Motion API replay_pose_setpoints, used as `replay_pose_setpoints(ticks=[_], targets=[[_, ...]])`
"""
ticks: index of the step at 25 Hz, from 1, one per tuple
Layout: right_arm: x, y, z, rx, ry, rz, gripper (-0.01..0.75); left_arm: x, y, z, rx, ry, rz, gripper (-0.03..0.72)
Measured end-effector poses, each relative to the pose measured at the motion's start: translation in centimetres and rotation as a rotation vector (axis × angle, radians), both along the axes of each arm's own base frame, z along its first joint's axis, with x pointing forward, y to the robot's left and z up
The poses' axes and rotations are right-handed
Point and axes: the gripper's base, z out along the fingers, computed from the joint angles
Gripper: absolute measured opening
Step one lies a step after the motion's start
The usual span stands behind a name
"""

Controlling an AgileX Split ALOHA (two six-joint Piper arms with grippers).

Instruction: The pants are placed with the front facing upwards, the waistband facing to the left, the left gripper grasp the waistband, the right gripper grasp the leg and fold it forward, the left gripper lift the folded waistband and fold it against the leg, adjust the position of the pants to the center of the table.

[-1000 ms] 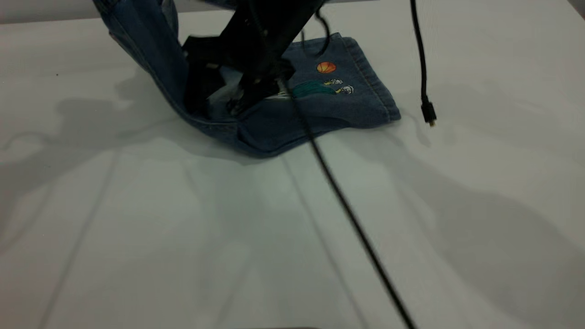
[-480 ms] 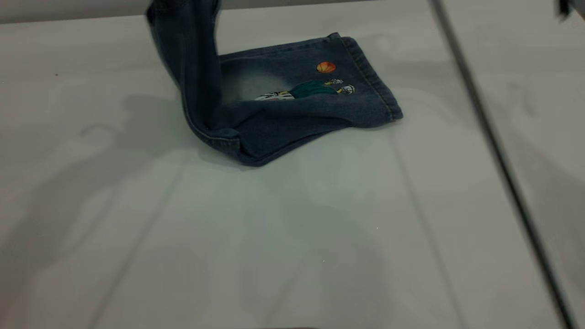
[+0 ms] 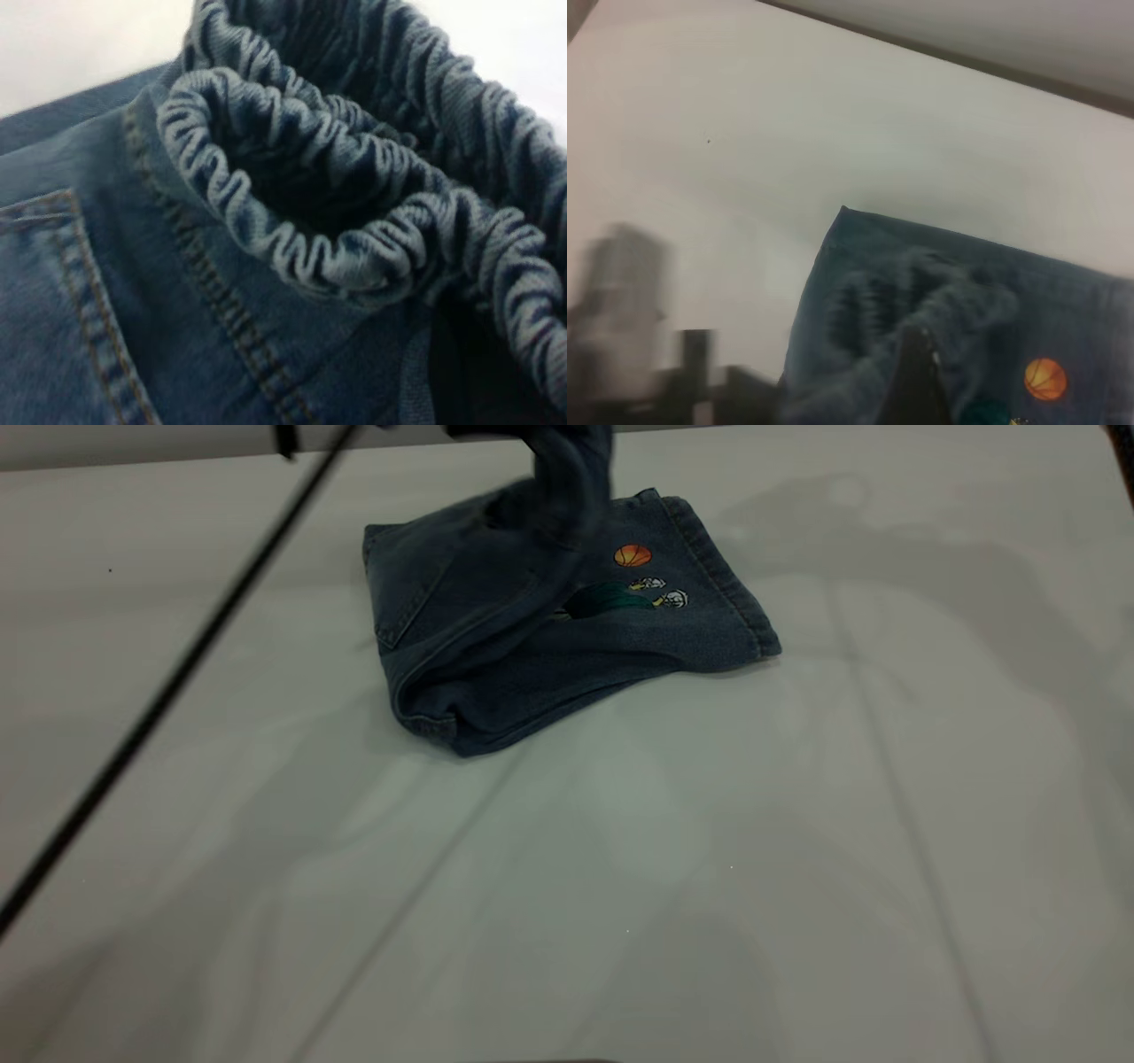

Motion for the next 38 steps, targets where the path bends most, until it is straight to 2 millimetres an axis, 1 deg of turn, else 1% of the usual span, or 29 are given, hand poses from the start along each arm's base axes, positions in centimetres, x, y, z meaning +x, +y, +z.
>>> replay_pose_setpoints(ticks=[1, 3, 5, 6, 7, 9, 11, 12, 14, 16, 18, 19, 20, 23, 25, 26, 27, 28, 30, 32, 33, 34, 36, 38], targets=[[0.0, -0.1, 0.1, 0.000, -0.001, 0.000, 0.483, 0.8, -0.6, -1.1, -0.006, 0.013, -0.004, 0.099], [-0.1, -0.1, 0.2, -0.001, 0.001, 0.003, 0.483, 1.7, -1.3, -3.0, -0.014, 0.041, -0.023, 0.101], [-0.2, 0.0, 0.1, -0.002, 0.009, 0.011, 0.483, 2.4, -2.0, -4.3, -0.028, 0.062, -0.049, 0.120], [-0.2, 0.0, 0.1, -0.003, 0.013, 0.016, 0.483, 2.5, -2.3, -4.6, -0.038, 0.068, -0.067, 0.140], [-0.3, 0.0, 0.1, -0.003, 0.018, 0.021, 0.483, 2.5, -2.5, -4.9, -0.046, 0.076, -0.090, 0.174], [-0.4, 0.0, 0.0, -0.004, 0.027, 0.030, 0.483, 2.4, -2.8, -4.8, -0.051, 0.075, -0.140, 0.274], [-0.5, 0.1, 0.0, -0.006, 0.036, 0.039, 0.483, 2.2, -3.1, -4.3, -0.045, 0.059, -0.197, 0.407], [-0.6, 0.0, 0.0, -0.010, 0.038, 0.042, 0.483, 2.1, -3.1, -3.9, -0.038, 0.049, -0.222, 0.458], [-0.6, 0.0, 0.0, -0.023, 0.038, 0.045, 0.483, 1.9, -2.9, -2.5, -0.016, 0.014, -0.285, 0.552], [-0.7, -0.1, 0.1, -0.039, 0.035, 0.046, 0.483, 1.9, -2.2, 0.0, 0.017, -0.045, -0.336, 0.588], [-0.7, -0.2, 0.0, -0.048, 0.036, 0.048, 0.483, 2.0, -0.8, 2.8, 0.043, -0.098, -0.352, 0.589], [-0.7, -0.2, 0.0, -0.051, 0.037, 0.048, 0.483, 2.0, 0.1, 4.6, 0.064, -0.135, -0.352, 0.582], [-0.7, -0.2, 0.0, -0.051, 0.038, 0.049, 0.483, 2.0, 1.0, 6.0, 0.075, -0.155, -0.346, 0.575], [-0.8, -0.1, 0.0, -0.052, 0.044, 0.056, 0.483, 1.8, 4.5, 10.5, 0.109, -0.214, -0.299, 0.555], [-1.0, 0.4, -0.1, -0.064, 0.046, 0.071, 0.483, 1.5, 6.7, 12.7, 0.109, -0.229, -0.255, 0.551], [-1.2, 1.0, -0.2, -0.079, 0.050, 0.086, 0.483, 1.2, 7.8, 13.9, 0.103, -0.236, -0.233, 0.551], [-1.3, 1.6, -0.5, -0.105, 0.059, 0.093, 0.483, 0.8, 8.8, 15.3, 0.094, -0.246, -0.214, 0.551], [-1.6, 2.6, -0.9, -0.145, 0.077, 0.094, 0.482, 0.4, 9.5, 16.1, 0.085, -0.249, -0.199, 0.550], [-2.1, 5.1, -2.4, -0.262, 0.121, 0.083, 0.475, -0.4, 10.4, 17.9, 0.061, -0.259, -0.177, 0.549], [-2.8, 8.3, -4.6, -0.413, 0.138, 0.068, 0.469, -1.3, 10.6, 19.3, 0.050, -0.277, -0.182, 0.549], [-3.2, 10.0, -5.7, -0.461, 0.144, 0.060, 0.466, -1.8, 10.6, 20.0, 0.046, -0.288, -0.189, 0.549], [-3.4, 11.2, -6.9, -0.508, 0.143, 0.049, 0.465, -2.2, 10.5, 20.5, 0.041, -0.295, -0.195, 0.549], [-4.2, 14.1, -9.1, -0.564, 0.131, 0.066, 0.465, -2.9, 10.4, 21.1, 0.027, -0.292, -0.217, 0.549], [-4.7, 16.0, -11.5, -0.590, 0.134, 0.093, 0.465, -3.3, 10.3, 21.5, 0.017, -0.285, -0.235, 0.549]])
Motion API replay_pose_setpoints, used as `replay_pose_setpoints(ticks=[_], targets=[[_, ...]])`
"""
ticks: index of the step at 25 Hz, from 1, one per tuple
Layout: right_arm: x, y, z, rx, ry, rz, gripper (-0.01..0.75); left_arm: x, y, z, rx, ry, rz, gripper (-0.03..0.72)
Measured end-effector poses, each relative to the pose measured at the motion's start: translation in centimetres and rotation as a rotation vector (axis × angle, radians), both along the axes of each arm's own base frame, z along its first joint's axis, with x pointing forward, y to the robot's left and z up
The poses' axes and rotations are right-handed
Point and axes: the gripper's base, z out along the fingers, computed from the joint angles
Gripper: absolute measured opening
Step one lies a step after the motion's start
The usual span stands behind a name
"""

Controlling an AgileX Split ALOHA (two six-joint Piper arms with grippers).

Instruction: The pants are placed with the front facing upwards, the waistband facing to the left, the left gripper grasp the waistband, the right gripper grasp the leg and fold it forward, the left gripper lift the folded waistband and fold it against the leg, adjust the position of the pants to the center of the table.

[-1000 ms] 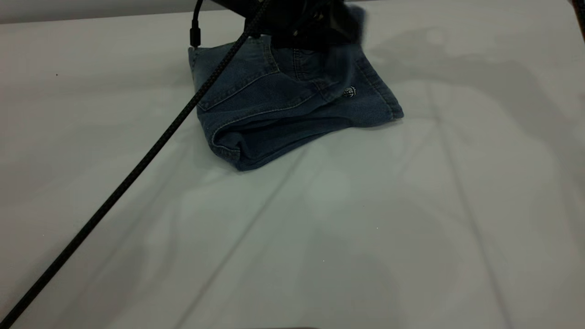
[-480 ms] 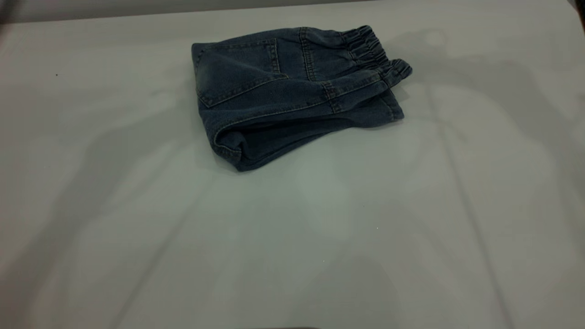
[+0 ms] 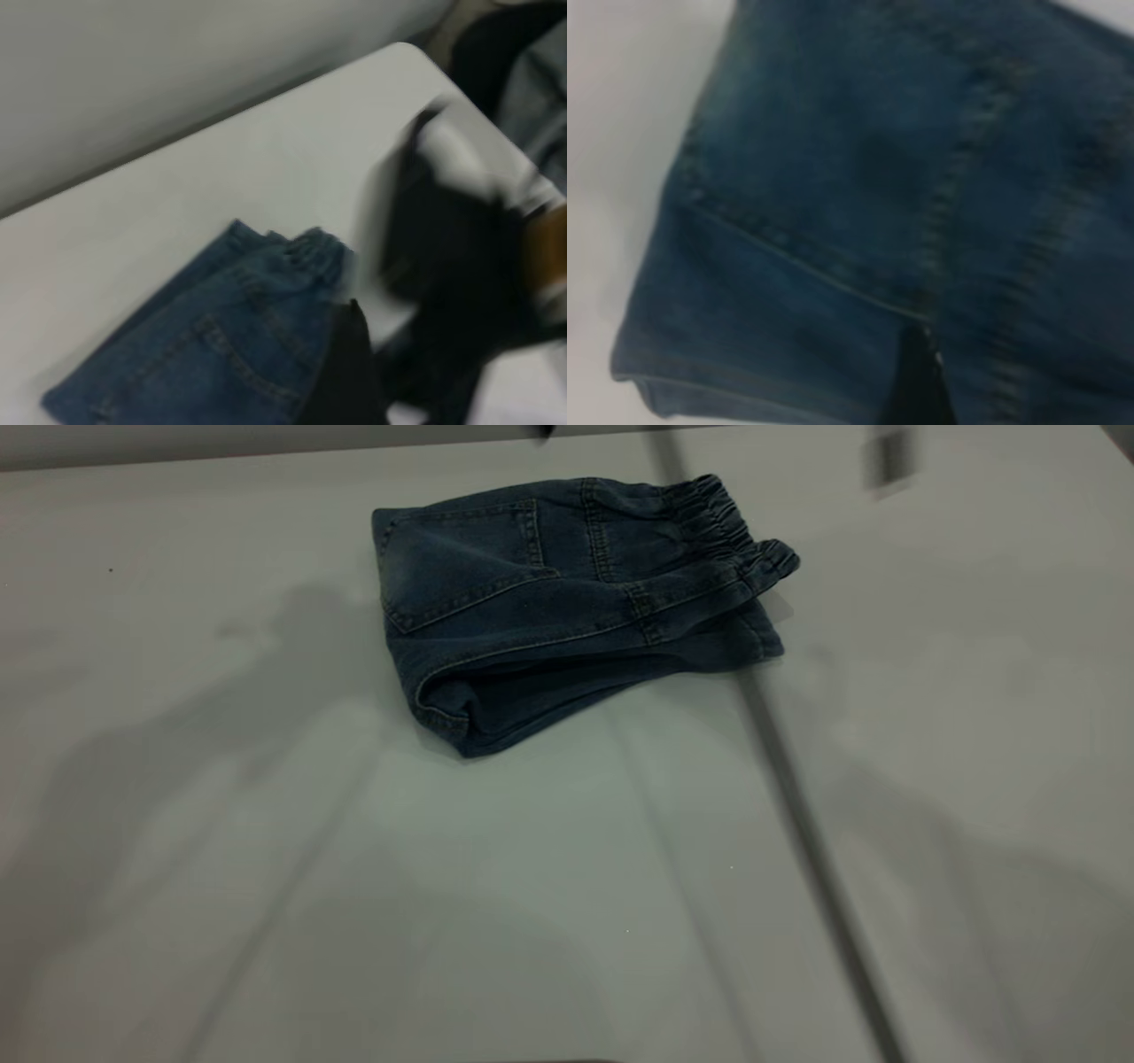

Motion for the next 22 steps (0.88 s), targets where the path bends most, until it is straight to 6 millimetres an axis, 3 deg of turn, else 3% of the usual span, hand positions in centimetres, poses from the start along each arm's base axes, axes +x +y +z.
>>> replay_pose_setpoints(ticks=[3, 7, 10, 17, 22], targets=[[-0.1, 1.2, -3.6, -0.025, 0.032, -0.005, 0.463, -0.4, -0.1, 0.1, -0.001, 0.021, -0.031, 0.549], [0.3, 0.7, -7.8, -0.092, 0.077, -0.075, 0.462, -0.9, -0.3, 0.0, 0.002, 0.049, -0.068, 0.549], [0.2, 0.3, -9.9, -0.129, 0.118, -0.104, 0.462, -1.0, -0.4, -0.1, 0.003, 0.062, -0.084, 0.549], [-0.6, 0.2, -11.0, -0.136, 0.229, -0.147, 0.462, -1.3, -0.5, -0.2, 0.007, 0.082, -0.109, 0.549], [-1.5, 1.2, -11.0, 0.007, 0.390, -0.305, 0.462, -1.3, -0.5, -0.2, 0.008, 0.086, -0.114, 0.549]])
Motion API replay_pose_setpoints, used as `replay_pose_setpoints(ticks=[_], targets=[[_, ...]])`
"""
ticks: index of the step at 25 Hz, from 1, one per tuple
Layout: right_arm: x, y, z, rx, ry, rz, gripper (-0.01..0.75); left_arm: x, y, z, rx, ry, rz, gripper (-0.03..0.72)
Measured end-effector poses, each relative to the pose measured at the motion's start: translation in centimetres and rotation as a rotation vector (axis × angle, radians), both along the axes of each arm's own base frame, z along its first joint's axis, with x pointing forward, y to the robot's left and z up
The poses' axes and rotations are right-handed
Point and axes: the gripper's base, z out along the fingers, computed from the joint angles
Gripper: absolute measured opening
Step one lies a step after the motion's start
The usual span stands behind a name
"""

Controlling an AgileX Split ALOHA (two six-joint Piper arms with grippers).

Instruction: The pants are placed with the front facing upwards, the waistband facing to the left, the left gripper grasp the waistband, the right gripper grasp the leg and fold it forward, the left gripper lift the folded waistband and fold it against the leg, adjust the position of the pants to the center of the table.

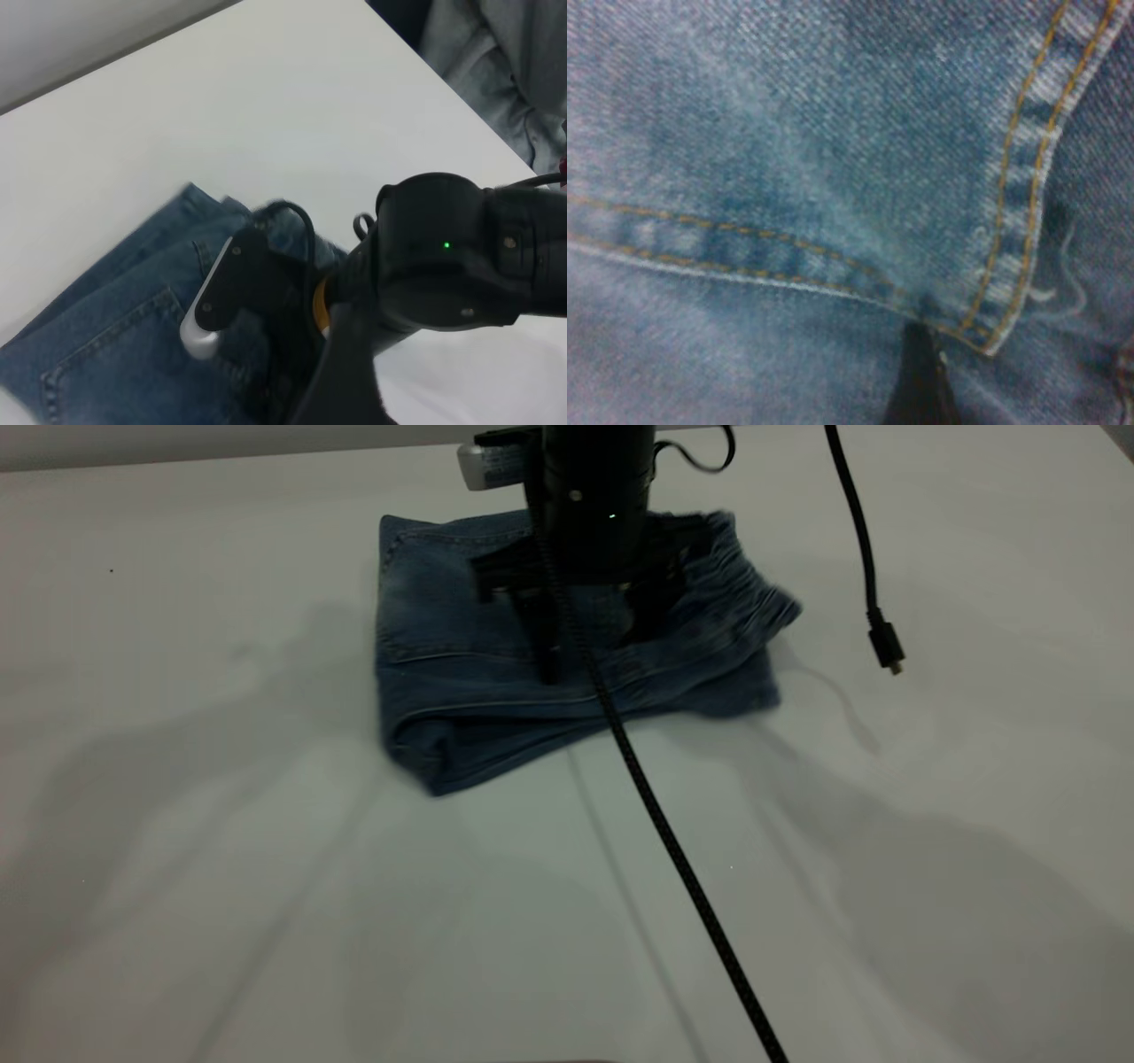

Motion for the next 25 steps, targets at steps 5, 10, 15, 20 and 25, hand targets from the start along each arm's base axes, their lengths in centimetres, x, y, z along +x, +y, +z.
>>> replay_pose_setpoints(ticks=[5, 10, 15, 20, 25], targets=[[-0.5, 1.4, 0.0, 0.145, 0.082, -0.108, 0.462, -0.1, -0.1, -0.1, 0.001, 0.010, -0.012, 0.549], [-0.8, 1.4, 0.4, 0.146, 0.110, -0.098, 0.462, -0.3, -0.1, -0.1, 0.003, 0.024, -0.029, 0.549], [-1.3, 1.2, 5.8, 0.174, 0.067, 0.017, 0.462, -1.5, 0.0, 1.4, -0.001, -0.009, -0.042, 0.549], [-2.5, 0.4, 15.7, 0.258, -0.105, 0.161, 0.461, -5.6, 0.4, 5.4, -0.003, -0.095, -0.097, 0.549], [-5.4, -1.3, 25.6, 0.343, -0.297, 0.225, 0.461, -11.8, 1.4, 9.7, 0.058, -0.228, -0.142, 0.549]])
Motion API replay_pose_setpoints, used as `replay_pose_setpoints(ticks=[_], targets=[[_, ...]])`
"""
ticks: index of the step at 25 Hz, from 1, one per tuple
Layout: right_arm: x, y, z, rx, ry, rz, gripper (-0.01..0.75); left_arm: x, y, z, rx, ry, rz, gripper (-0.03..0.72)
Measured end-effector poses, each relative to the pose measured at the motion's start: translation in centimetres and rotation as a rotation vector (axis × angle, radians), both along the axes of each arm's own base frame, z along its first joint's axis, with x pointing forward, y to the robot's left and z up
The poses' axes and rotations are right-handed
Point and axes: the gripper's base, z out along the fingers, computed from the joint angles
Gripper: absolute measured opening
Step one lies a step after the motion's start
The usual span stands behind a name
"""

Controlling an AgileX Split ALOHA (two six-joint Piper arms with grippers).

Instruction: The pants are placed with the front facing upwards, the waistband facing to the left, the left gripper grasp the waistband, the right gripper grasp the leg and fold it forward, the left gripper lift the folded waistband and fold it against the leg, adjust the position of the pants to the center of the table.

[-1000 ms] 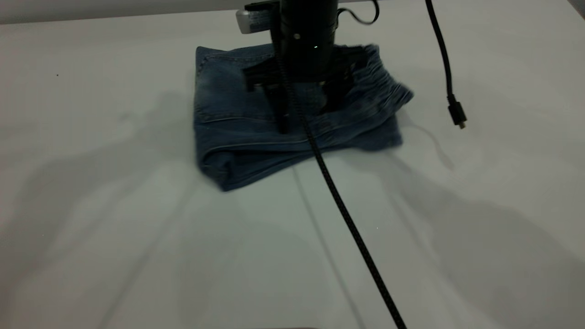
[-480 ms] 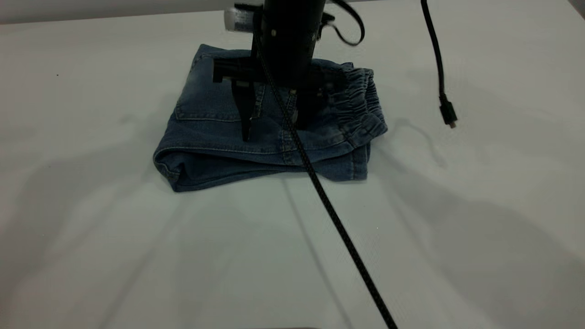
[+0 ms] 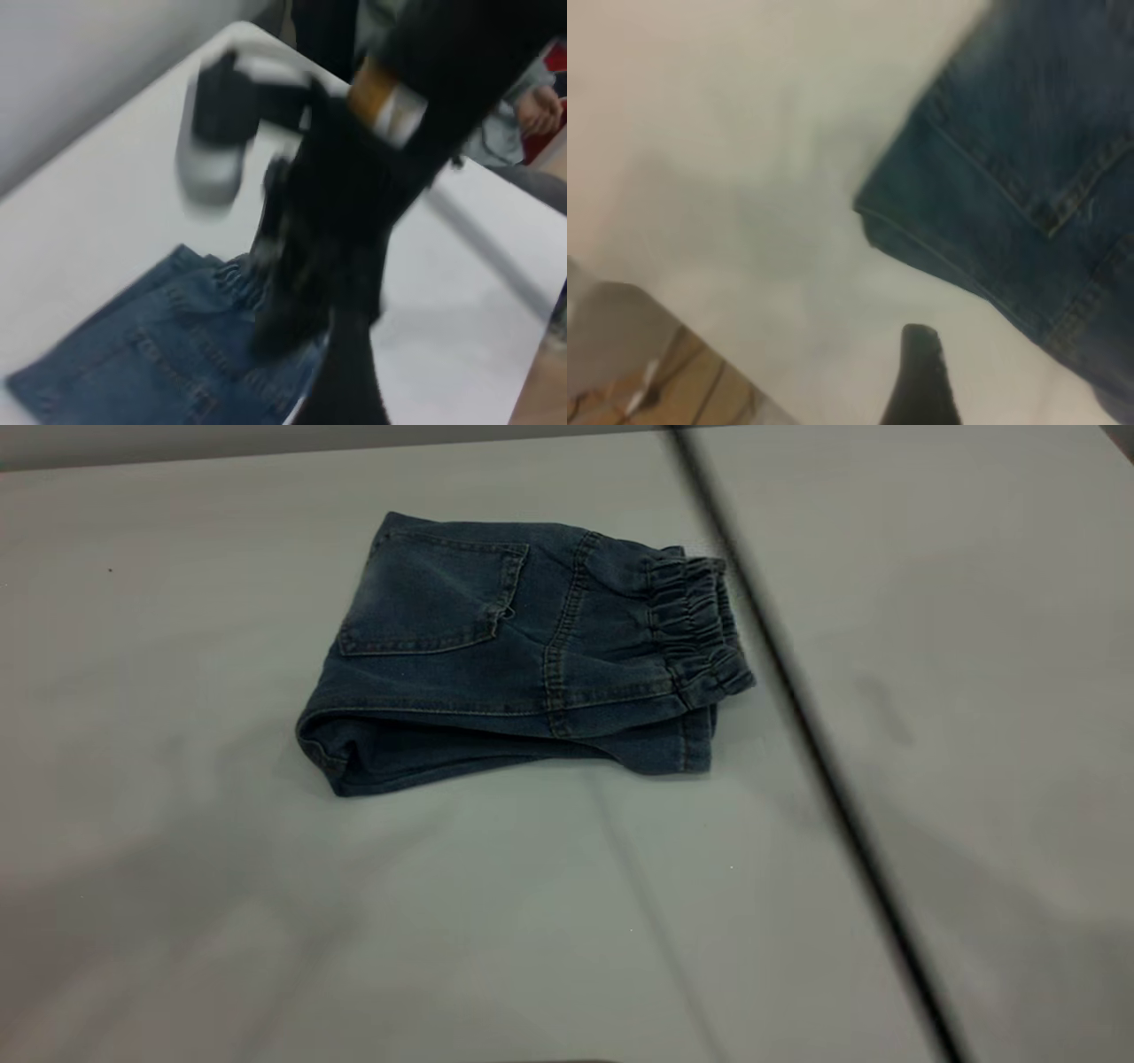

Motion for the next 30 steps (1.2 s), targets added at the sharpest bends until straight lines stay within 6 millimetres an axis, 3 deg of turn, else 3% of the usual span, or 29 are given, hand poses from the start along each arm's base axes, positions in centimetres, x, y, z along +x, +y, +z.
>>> replay_pose_setpoints(ticks=[4, 7, 10, 12, 14, 16, 21, 25, 30], targets=[[-4.2, -2.7, 7.3, 0.067, -0.137, 0.021, 0.461, -5.9, 1.3, 2.8, 0.058, -0.108, 0.007, 0.549], [-9.1, -5.8, 12.1, 0.095, -0.253, 0.060, 0.461, -9.9, 2.5, 4.2, 0.086, -0.172, 0.074, 0.549], [-14.2, -9.2, 14.3, 0.086, -0.332, 0.089, 0.461, -13.1, 3.7, 5.0, 0.095, -0.213, 0.174, 0.549], [-17.3, -11.4, 14.3, 0.057, -0.356, 0.089, 0.461, -14.8, 4.6, 5.3, 0.095, -0.227, 0.259, 0.549], [-20.8, -14.0, 14.1, 0.034, -0.394, 0.079, 0.461, -16.0, 5.4, 5.4, 0.090, -0.222, 0.348, 0.549], [-23.8, -16.3, 12.7, -0.006, -0.406, 0.058, 0.461, -16.9, 6.2, 4.7, 0.083, -0.198, 0.434, 0.549], [-30.7, -22.3, 7.8, -0.052, -0.466, -0.119, 0.461, -18.2, 7.3, 0.2, 0.092, -0.081, 0.552, 0.549], [-34.0, -25.4, 3.5, -0.081, -0.513, -0.205, 0.461, -18.2, 7.3, -4.6, 0.108, 0.058, 0.573, 0.549], [-35.9, -26.6, -0.6, -0.037, -0.570, -0.226, 0.461, -18.1, 7.3, -10.6, 0.142, 0.229, 0.598, 0.549]])
